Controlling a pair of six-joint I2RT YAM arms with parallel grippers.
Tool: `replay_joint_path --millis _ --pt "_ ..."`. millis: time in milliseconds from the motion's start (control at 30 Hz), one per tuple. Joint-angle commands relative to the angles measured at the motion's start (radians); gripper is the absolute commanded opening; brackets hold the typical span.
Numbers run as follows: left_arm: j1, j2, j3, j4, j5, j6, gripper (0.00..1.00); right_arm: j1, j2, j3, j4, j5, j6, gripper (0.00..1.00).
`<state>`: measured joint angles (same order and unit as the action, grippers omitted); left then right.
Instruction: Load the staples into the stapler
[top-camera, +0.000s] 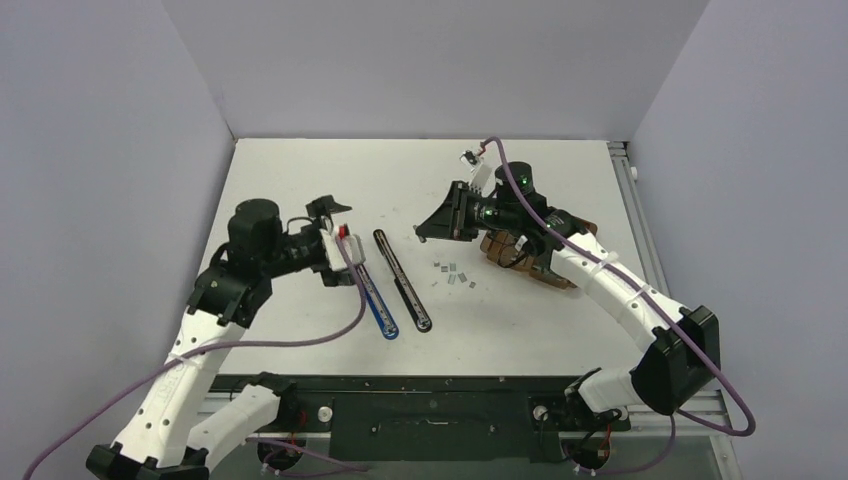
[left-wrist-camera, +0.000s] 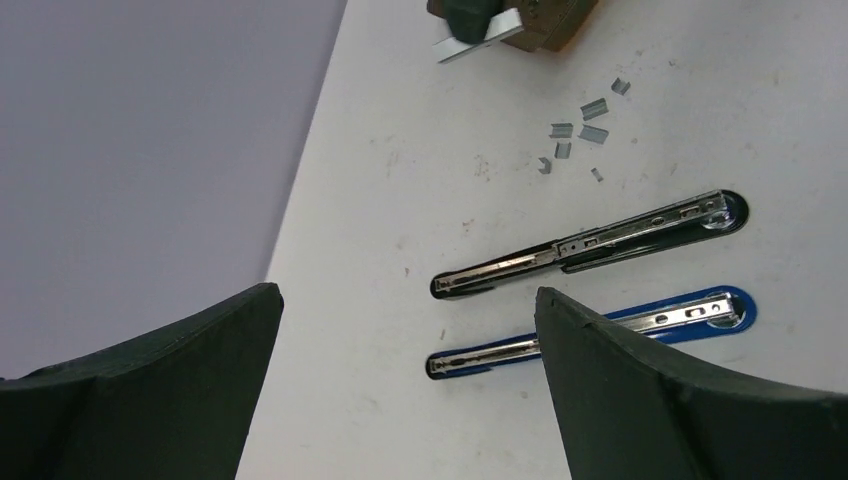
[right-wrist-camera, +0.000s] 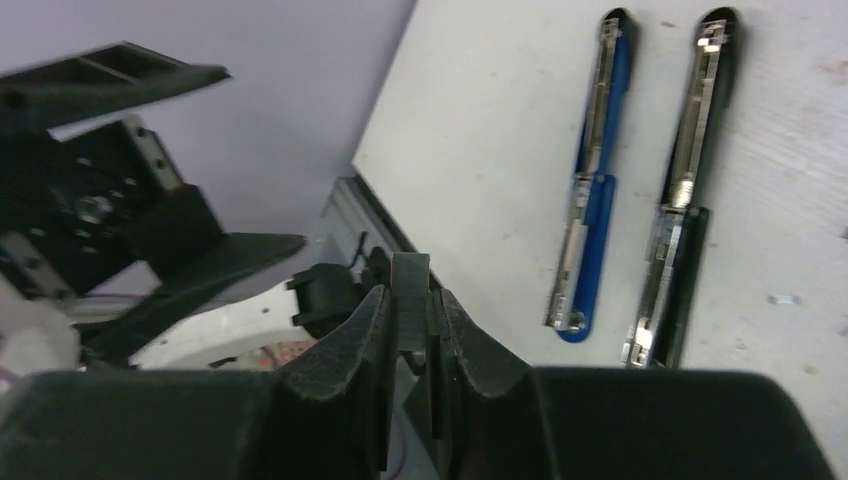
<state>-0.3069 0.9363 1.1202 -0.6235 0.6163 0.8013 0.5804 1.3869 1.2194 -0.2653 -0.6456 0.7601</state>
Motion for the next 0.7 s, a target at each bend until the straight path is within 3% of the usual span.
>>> replay_joint_path --millis 0,133,267,367,600,667 --pt "-0.126 -0.093 -0.145 0.284 -0.092 0.362 0.96 -0.016 0.008 -0.031 0.299 -0.299 0.247 0.09" --pt "-0.181 -0.158 -0.244 0.408 -0.076 0.544 0.96 -0.015 0.019 -0.084 0.582 -0.381 0.473 0.09" --pt "-0.210 -0.215 -0.358 0.596 -0.035 0.659 0.96 -0.016 0.027 -0.124 0.711 -0.390 0.615 0.09" --pt "-0.224 -0.232 -0.428 0.784 -0.022 0.674 0.96 -0.016 0.043 -0.173 0.902 -0.406 0.758 0.09" --pt "-0.227 -0.219 -0.453 0.922 0.024 0.726 1.00 -0.011 0.089 -0.247 1.167 -0.421 0.980 0.09" --pt "-0.227 -0.208 -0.450 0.932 0.045 0.756 0.93 -0.010 0.099 -0.250 1.197 -0.422 1.004 0.09"
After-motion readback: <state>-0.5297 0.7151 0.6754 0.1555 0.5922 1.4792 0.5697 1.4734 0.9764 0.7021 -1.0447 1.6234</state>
